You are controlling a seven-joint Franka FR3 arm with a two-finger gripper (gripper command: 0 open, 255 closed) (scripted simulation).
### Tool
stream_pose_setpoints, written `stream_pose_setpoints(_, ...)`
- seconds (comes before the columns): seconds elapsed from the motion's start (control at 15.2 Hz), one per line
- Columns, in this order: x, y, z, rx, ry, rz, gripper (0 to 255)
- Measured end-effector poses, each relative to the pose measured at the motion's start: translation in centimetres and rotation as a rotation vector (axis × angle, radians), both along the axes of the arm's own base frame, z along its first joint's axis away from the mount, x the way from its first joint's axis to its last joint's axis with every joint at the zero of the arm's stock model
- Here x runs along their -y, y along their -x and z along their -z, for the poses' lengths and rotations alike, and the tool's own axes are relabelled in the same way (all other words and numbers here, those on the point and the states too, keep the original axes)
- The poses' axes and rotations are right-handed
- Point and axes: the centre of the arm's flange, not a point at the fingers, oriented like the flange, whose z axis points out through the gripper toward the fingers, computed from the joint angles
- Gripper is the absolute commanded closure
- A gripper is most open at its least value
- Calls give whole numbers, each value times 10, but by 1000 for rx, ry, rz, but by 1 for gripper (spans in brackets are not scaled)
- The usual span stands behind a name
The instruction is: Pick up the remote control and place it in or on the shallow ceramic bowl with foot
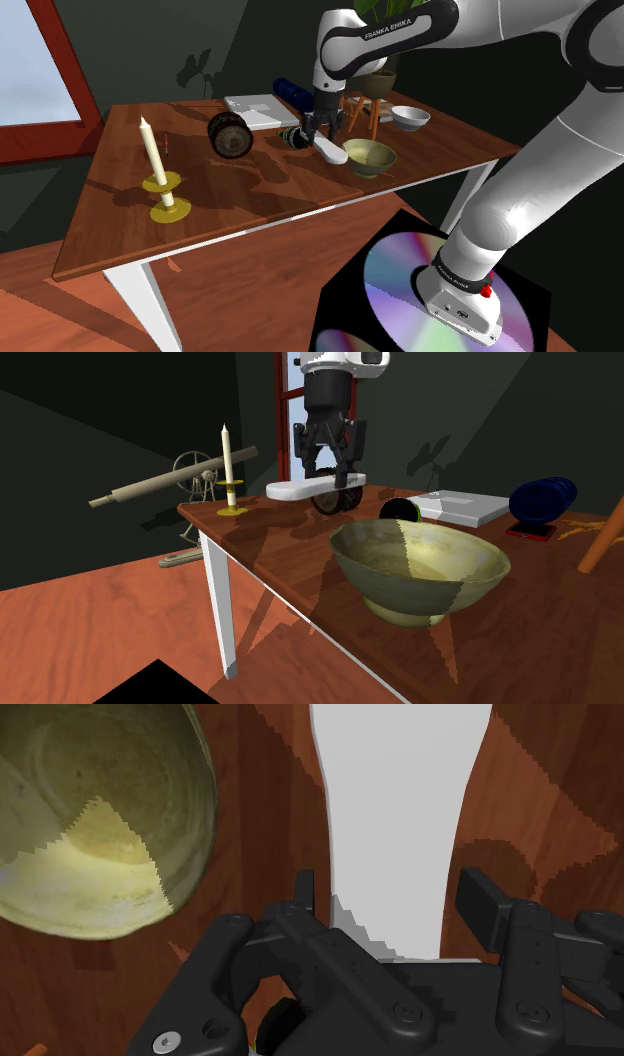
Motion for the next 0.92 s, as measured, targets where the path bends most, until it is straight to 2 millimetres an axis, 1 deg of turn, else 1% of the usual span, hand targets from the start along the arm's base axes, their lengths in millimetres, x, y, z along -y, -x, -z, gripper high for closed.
stream_pose_setpoints(0.53, 0, 0, -41, 0, 0, 0, 255)
stream_pose_setpoints(0.73, 23, 11, -44, 0, 0, 1, 255)
stream_pose_setpoints(0.79, 35, 16, -42, 0, 1, 1, 255)
stream_pose_setpoints(0.92, 60, 26, -46, 0, 1, 2, 255)
